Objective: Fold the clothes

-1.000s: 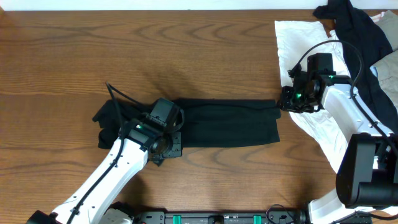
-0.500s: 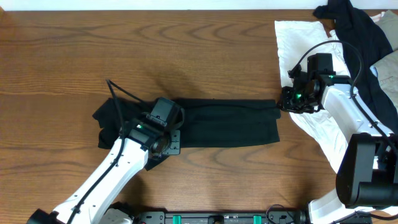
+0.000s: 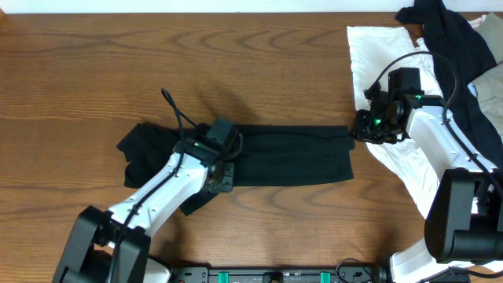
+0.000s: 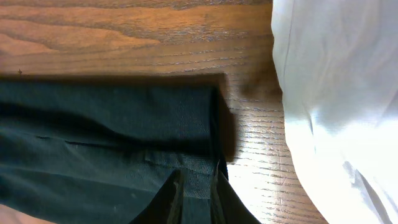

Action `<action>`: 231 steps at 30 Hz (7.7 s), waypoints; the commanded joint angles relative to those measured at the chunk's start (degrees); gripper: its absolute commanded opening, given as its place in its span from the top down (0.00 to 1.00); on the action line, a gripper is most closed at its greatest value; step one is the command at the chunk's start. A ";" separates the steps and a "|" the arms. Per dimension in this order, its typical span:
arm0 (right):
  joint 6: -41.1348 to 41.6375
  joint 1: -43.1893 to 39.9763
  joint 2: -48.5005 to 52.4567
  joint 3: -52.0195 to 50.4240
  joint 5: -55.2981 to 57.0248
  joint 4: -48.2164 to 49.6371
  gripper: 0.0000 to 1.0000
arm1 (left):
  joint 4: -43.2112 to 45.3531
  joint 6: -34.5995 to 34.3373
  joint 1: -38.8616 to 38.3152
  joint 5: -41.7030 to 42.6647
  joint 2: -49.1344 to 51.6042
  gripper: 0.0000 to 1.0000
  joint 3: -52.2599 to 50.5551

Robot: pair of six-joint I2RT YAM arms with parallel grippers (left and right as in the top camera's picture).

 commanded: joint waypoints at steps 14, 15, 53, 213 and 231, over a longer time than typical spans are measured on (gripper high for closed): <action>-1.31 -0.39 -1.03 -0.02 0.17 -0.33 0.85 | -16.04 -4.81 -0.13 -5.35 0.44 0.51 0.20; -1.31 -0.37 -1.03 -0.02 0.17 -0.17 0.85 | -16.41 -4.81 -0.13 -7.45 0.44 0.44 0.20; -3.63 -0.39 -1.03 -0.02 0.17 -0.72 0.84 | -8.81 -29.62 5.38 -8.07 0.44 0.34 -7.17; -3.61 -0.39 -1.03 -0.02 1.49 -5.09 0.83 | 38.21 -6.21 16.55 4.44 -5.03 0.45 -6.56; -3.63 -0.39 -1.03 -0.02 1.51 -5.79 0.83 | 34.56 -8.37 26.80 4.07 7.91 0.45 -7.32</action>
